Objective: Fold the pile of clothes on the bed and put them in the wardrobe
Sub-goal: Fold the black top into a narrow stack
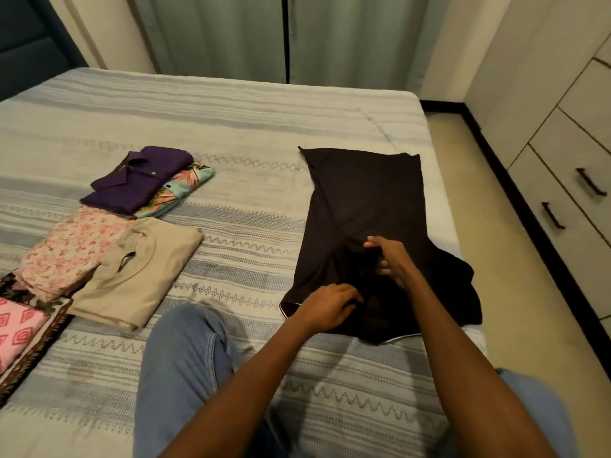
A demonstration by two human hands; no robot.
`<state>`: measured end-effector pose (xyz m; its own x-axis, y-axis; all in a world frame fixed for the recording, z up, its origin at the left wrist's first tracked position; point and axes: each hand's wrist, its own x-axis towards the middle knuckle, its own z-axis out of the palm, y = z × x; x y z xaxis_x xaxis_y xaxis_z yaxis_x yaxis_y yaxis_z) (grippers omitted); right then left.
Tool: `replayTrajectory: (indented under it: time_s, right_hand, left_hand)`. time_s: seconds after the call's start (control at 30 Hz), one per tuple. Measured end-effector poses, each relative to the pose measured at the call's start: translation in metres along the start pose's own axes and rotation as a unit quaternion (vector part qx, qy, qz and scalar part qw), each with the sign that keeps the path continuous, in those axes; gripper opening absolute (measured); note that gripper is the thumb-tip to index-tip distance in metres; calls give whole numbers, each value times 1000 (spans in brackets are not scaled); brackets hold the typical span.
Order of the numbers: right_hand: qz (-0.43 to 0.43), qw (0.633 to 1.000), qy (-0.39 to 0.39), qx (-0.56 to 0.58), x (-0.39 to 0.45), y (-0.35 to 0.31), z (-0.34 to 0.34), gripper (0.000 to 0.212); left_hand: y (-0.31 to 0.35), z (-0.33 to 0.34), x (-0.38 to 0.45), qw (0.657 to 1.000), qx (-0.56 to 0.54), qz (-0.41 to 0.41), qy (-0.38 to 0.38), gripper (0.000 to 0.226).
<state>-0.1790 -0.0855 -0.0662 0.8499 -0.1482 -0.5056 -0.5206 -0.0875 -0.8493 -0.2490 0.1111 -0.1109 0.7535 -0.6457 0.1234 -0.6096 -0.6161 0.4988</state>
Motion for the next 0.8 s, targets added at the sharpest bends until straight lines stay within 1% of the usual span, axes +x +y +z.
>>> replayTrajectory:
  time_s: [0.03,0.1,0.13,0.2,0.27,0.33,0.4,0.47,0.5,0.57,0.6,0.63,0.73,0.77,0.8]
  right_hand:
    - [1,1000,1,-31,0,6,-3,35]
    - [0,997,-8,-79,3,19,-2,62]
    - [4,996,-14,-88,4,25,0,74]
    - [6,995,-5,-103,5,33,5,89]
    - [9,990,11,-137,4,34,8,93]
    - [17,982,1,-186,0,35,11,96]
    - [14,971,-17,-238,-4,40,15,101]
    - [-1,957,-21,-289,-9,44,16,97]
    - [-16,950,-21,-311,-12,45,17,89]
    - [-40,945,-25,-323,-17,45,18,66]
    - [-42,949,-26,-311,-19,44,18,56]
    - [-37,956,-28,-291,-22,45,18,51]
    - [-28,980,-19,-195,-25,49,14,54]
    - [-26,986,-3,-167,-26,50,11,52]
    - [-19,989,17,-146,-27,51,7,45]
  left_hand:
    - [-1,4,-3,1000,-9,15,-1,26]
    - [-8,3,-12,999,-20,25,34,24]
    - [-13,1,-17,998,-15,22,61,24]
    - [-26,-8,-29,995,10,-3,98,30]
    - [-37,-18,-42,994,40,-70,76,49]
    - [-42,-26,-55,987,62,-147,20,64]
    - [-47,-29,-63,977,76,-200,-21,65]
    - [-51,-26,-69,973,50,-226,-4,55]
    - [-51,-26,-72,971,18,-236,23,48]
    - [-47,-25,-76,965,-38,-247,73,37]
    - [-45,-25,-78,963,-48,-249,86,34]
    - [-42,-25,-81,963,-42,-250,91,33]
    - [-40,-27,-85,964,7,-251,93,22]
    - [-40,-28,-86,963,23,-250,94,17]
    - [-40,-29,-86,963,36,-248,97,14]
